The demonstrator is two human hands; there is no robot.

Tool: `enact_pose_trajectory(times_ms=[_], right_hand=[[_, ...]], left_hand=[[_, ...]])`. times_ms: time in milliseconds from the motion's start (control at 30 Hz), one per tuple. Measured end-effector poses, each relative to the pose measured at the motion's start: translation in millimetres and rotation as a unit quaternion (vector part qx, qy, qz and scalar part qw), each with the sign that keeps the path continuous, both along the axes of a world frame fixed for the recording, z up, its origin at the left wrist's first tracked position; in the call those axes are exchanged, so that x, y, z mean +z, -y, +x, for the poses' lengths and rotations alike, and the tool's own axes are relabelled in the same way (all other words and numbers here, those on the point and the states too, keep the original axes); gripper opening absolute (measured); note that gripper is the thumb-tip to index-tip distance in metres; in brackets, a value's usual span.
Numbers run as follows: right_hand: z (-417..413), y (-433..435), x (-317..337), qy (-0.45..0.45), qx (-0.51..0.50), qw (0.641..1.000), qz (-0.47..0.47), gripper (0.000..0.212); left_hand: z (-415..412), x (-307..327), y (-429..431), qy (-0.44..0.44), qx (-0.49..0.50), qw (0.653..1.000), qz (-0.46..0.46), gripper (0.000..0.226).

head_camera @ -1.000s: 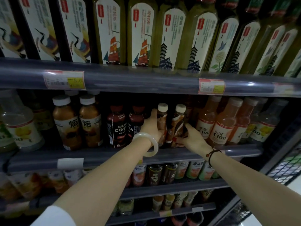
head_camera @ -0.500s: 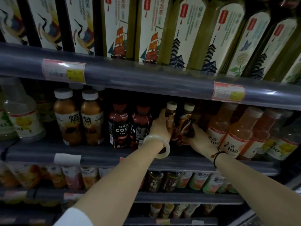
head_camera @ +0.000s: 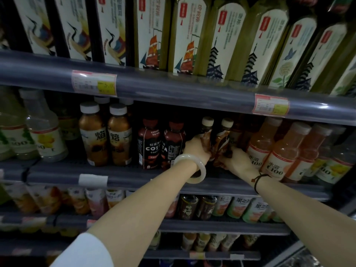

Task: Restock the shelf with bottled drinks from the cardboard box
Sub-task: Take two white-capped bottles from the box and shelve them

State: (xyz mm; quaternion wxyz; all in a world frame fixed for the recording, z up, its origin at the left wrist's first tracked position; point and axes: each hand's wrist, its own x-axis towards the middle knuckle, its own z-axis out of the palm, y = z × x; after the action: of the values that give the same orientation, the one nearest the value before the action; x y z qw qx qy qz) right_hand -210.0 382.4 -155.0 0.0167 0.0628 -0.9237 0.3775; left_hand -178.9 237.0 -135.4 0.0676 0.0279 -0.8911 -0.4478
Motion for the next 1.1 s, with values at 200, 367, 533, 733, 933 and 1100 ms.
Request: enact_pose_trajectory(times_ms=[200,367,533,733,933,1100], right_hand=[[18.2,8.0,15.1,0.024,-0.034,0.997,0.059,0.015],[53.8,37.3,37.3,0.073,0.01,0.996,0.049,0.012],[90.2,89.2,44.2,0.139,0.087,0.98,0.114,0.016],[127.6,176.8,22.5,0.145,0.152,0.97,0.12,0.018],[152.8,268.8,-7.2,0.141,0.262,0.944,0.145,0.017],[168.7,351.6,-28.3,0.146,0.359,0.906,0.173,0.018]], left_hand=[[22.8,4.3,33.7,0.106,-0.099,0.989,-0.005,0.015],[50.4,14.0,78.9,0.16,-0.152,0.972,-0.081,0.014],[85.0,15.1,134.0,0.177,-0.148,0.967,-0.108,0.026],[132.8,-6.2,207.1,0.203,-0.102,0.965,-0.129,0.026],[184.7,-31.8,292.1,0.241,-0.03,0.961,-0.131,0.021],[234.5,-59.7,368.7,0.276,0.037,0.952,-0.125,0.008]])
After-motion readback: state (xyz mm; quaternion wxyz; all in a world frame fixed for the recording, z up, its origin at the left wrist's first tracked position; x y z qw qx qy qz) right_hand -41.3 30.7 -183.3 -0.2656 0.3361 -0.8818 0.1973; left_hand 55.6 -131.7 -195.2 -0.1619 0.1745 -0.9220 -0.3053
